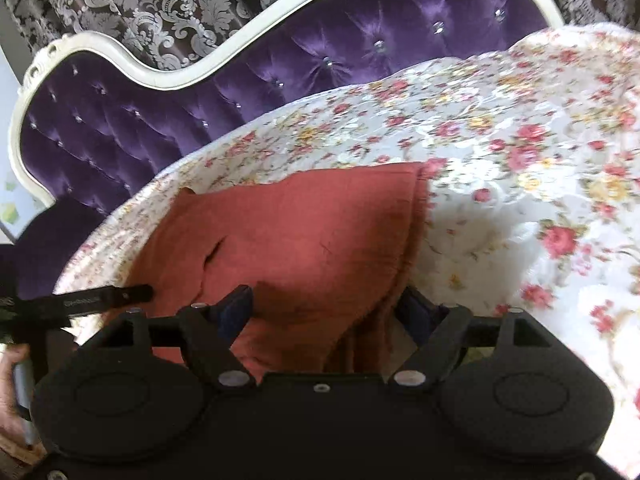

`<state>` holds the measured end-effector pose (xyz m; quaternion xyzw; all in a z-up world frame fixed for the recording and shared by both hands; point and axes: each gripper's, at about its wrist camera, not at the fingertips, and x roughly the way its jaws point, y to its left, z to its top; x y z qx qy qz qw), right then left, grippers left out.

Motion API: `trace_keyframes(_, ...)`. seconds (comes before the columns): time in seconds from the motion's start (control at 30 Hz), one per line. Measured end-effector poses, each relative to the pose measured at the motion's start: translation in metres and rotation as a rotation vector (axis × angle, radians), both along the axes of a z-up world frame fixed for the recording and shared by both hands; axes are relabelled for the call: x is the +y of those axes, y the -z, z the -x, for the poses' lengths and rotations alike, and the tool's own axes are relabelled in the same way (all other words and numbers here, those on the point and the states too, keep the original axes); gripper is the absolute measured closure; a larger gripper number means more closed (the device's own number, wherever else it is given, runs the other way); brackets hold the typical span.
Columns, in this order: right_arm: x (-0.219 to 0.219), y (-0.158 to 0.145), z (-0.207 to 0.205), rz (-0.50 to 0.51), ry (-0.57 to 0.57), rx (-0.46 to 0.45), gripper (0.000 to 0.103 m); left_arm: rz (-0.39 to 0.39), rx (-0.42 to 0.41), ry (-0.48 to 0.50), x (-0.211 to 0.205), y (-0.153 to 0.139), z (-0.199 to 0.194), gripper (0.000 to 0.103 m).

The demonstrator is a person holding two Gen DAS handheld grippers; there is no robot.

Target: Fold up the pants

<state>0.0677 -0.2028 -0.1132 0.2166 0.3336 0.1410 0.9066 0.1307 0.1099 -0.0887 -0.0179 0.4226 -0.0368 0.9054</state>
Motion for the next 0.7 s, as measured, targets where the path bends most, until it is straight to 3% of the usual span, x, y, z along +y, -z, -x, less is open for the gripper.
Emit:
trace_keyframes(0.17,0.0,0.003,-0.006,-0.051,-0.011,-0.014,0.027,0.004,0.014,0.052,-0.009,0.001,-0.013,0.0)
trace_keyframes(0.2,0.0,0.003,-0.007,-0.04,-0.01,-0.012,0.041,0.005,0.018,0.06,-0.011,0.001,-0.015,0.001)
trace_keyframes(0.23,-0.001,0.004,-0.006,-0.028,-0.012,-0.009,0.054,0.011,0.021,0.067,-0.013,0.0,-0.016,0.009)
trace_keyframes(0.27,-0.003,0.004,-0.004,-0.041,-0.028,-0.011,0.059,0.025,0.018,0.08,-0.015,-0.002,-0.016,0.033)
trace_keyframes(0.33,-0.001,0.0,0.0,-0.031,-0.042,-0.03,0.066,0.056,0.01,0.105,-0.024,-0.01,-0.011,0.065)
trace_keyframes(0.47,0.02,-0.023,0.01,0.134,-0.082,-0.135,0.07,-0.083,-0.043,0.086,-0.05,-0.021,0.0,0.091)
trace_keyframes(0.53,0.019,-0.035,0.01,0.151,-0.092,-0.182,0.072,-0.107,-0.089,0.089,-0.058,-0.031,0.004,0.091)
trace_keyframes(0.7,0.001,-0.06,-0.012,0.19,-0.076,-0.254,0.072,-0.084,-0.139,0.107,-0.073,-0.055,-0.013,0.091)
